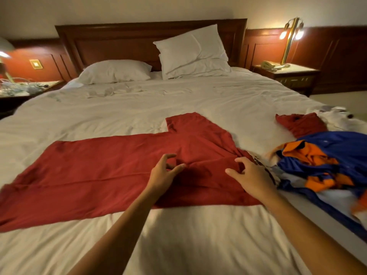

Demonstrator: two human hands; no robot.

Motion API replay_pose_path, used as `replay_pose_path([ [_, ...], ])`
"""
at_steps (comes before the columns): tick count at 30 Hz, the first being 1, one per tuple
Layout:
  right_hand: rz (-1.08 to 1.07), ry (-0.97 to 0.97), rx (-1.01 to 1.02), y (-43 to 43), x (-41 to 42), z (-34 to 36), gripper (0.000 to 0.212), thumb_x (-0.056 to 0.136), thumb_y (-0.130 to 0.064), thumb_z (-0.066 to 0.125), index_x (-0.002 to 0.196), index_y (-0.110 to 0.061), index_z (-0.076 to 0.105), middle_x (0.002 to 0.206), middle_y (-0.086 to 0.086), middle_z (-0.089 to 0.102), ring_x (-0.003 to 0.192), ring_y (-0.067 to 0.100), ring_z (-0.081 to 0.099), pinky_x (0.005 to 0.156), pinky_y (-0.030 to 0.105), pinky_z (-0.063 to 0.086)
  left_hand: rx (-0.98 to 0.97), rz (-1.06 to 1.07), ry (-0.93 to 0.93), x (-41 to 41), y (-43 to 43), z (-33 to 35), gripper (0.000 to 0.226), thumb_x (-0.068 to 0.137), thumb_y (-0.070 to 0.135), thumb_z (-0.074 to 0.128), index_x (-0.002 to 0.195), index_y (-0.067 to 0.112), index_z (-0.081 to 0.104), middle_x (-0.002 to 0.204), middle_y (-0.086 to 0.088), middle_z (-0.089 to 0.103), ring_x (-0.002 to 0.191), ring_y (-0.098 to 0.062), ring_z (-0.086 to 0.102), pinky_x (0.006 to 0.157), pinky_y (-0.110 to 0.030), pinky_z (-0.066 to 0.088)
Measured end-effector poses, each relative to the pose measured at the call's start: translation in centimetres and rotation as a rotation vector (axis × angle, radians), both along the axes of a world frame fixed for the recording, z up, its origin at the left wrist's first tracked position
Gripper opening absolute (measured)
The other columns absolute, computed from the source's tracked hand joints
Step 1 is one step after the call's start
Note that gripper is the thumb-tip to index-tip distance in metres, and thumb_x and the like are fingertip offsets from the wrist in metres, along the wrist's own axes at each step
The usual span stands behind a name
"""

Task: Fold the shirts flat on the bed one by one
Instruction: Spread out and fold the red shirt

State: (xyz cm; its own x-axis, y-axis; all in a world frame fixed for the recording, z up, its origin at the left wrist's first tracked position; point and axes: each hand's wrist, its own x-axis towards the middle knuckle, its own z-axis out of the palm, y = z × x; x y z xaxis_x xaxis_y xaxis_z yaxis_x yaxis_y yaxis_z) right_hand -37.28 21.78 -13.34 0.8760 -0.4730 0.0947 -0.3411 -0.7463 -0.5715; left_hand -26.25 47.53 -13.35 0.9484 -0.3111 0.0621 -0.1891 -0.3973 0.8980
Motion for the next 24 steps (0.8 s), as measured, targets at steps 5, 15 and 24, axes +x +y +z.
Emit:
replay_pose_path([
  [5,-0.015,-0.204,0.272,1.5,3.1,1.4,0.04,0.082,-0.028,0.08,0.118,-0.016,0.07,0.119,0.009,0.069,0.114,0.027,0.062,0.098,0.037,0.047,-0.039,0.117,-0.01,0.3,-2.0,0.8,0.038,0.083,0.026,0.08,0.117,0.026,0.065,0.089,0.001,0.06,0.075,-0.01,0.057,0.063,-0.018,0.044],
  [15,0.16,0.015,0.513,-0.3,1.0,2.2,0.095,0.062,-0.042,0.091,0.145,-0.022,0.049,0.146,0.001,0.05,0.121,0.009,0.048,0.102,0.025,0.04,-0.181,-0.094,0.325,-0.4,0.7,1.1,0.07,0.077,0.008,0.083,0.138,0.025,0.055,0.124,-0.01,0.058,0.107,-0.028,0.066,0.09,-0.042,0.059],
  [24,0.197,0.037,0.239,0.6,0.1,-0.2,0.11,0.064,-0.049,0.088,0.155,-0.021,0.032,0.159,0.01,0.03,0.147,0.022,0.027,0.117,0.032,0.024,0.082,-0.114,0.056,-1.7,1.6,-1.7,0.083,0.071,0.026,0.089,0.145,0.028,0.05,0.134,0.007,0.049,0.124,-0.005,0.041,0.102,-0.016,0.027],
])
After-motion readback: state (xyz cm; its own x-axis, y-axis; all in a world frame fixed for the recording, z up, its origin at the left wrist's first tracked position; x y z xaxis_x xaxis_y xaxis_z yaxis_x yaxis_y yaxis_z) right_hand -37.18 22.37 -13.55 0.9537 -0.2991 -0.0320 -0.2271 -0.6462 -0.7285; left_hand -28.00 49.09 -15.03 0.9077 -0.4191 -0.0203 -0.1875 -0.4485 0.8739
